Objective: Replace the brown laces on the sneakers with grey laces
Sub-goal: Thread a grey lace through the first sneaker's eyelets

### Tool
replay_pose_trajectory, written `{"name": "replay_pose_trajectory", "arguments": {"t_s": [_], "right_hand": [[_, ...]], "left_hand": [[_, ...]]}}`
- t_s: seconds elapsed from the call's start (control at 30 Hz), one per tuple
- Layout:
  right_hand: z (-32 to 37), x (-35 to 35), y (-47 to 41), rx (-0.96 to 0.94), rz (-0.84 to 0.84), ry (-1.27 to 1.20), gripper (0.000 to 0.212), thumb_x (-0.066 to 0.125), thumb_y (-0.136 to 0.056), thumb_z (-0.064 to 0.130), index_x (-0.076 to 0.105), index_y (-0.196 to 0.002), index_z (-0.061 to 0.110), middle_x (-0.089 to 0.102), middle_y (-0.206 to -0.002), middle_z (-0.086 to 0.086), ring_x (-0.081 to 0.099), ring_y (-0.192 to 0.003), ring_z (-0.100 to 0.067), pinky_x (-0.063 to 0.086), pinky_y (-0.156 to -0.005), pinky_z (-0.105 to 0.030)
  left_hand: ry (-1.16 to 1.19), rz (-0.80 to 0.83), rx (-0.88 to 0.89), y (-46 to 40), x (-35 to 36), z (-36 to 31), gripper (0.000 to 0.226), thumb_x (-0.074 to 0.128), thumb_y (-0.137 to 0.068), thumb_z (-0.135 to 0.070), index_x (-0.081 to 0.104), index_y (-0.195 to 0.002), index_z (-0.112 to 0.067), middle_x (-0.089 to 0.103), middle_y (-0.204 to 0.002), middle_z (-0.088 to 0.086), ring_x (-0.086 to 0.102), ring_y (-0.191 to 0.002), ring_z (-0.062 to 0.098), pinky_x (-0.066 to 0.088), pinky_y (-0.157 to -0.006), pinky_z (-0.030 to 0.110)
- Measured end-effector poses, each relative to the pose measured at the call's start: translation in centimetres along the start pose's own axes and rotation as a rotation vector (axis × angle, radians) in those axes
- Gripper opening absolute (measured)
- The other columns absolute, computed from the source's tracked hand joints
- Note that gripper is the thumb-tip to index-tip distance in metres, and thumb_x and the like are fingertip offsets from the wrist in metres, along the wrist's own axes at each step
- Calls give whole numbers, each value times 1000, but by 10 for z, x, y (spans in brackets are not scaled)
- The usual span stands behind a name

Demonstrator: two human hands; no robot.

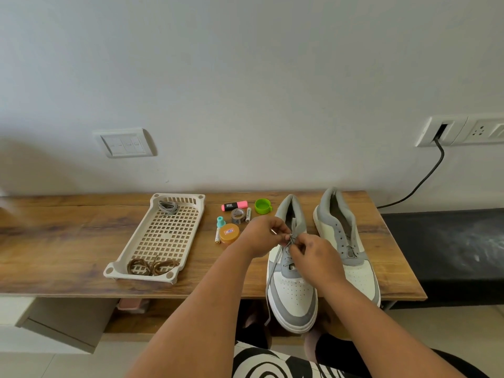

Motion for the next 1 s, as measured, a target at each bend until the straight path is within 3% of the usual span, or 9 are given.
{"name": "replay_pose_trajectory", "arguments": {"t_s": [0.13, 0.37, 0.6, 0.73, 0.9, 1.0], "right_hand": [[-7, 2, -3, 89, 2, -59, 30, 55, -94, 37, 55, -71, 17, 54, -65, 4, 50, -60, -13, 30, -49, -26], [-5, 0, 0, 105, -87, -119, 32, 55, -94, 35, 54, -69, 15, 53, -62, 4, 49, -59, -12, 29, -48, -26], [10, -4, 3, -108, -191, 56, 23, 61, -92, 34, 56, -74, 19, 52, -67, 6, 48, -61, -15, 33, -51, -28], [13, -7, -1, -167, -189, 104, 20, 63, -90, 39, 63, -81, 22, 59, -69, 6, 51, -64, -17, 39, -55, -31], [4, -1, -3, -69, -69, 46, 34, 71, -81, 50, 56, -74, 21, 55, -63, 7, 54, -64, -13, 41, -55, -30], [-2, 2, -4, -8, -31, 4, 33, 73, -79, 51, 59, -74, 22, 56, -62, 7, 55, -62, -10, 42, -55, -28]], "left_hand": [[-11, -1, -1, 0, -1, 0, 8, 74, -86, -13, 71, -87, -20, 74, -88, -1, 71, -87, 12, 56, -87, 30], [14, 2, -30, 0, 0, 1, 7, 74, -86, -13, 72, -92, -13, 74, -86, -1, 72, -84, 10, 56, -86, 27], [342, -36, -215, 3, 2, 11, 18, 60, -98, -21, 65, -86, -8, 71, -86, 11, 68, -69, 15, 53, -62, 19], [339, 0, -244, 6, 10, 9, 15, 65, -95, -20, 62, -86, -9, 66, -74, 3, 59, -62, 8, 44, -51, 11], [361, -101, -217, 1, 0, 10, 10, 72, -89, -20, 66, -83, -14, 66, -86, 4, 57, -81, 13, 47, -76, 24], [282, -136, -220, 1, -3, 13, 13, 70, -90, -23, 64, -82, -16, 64, -82, 1, 55, -75, 12, 47, -71, 26]]}}
Point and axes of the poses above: each hand's wrist, its own y-axis away from the middle knuckle, its own x-axis out of the palm, z = x × y, the point moved 9 cm from there along -y, towards the middle knuckle
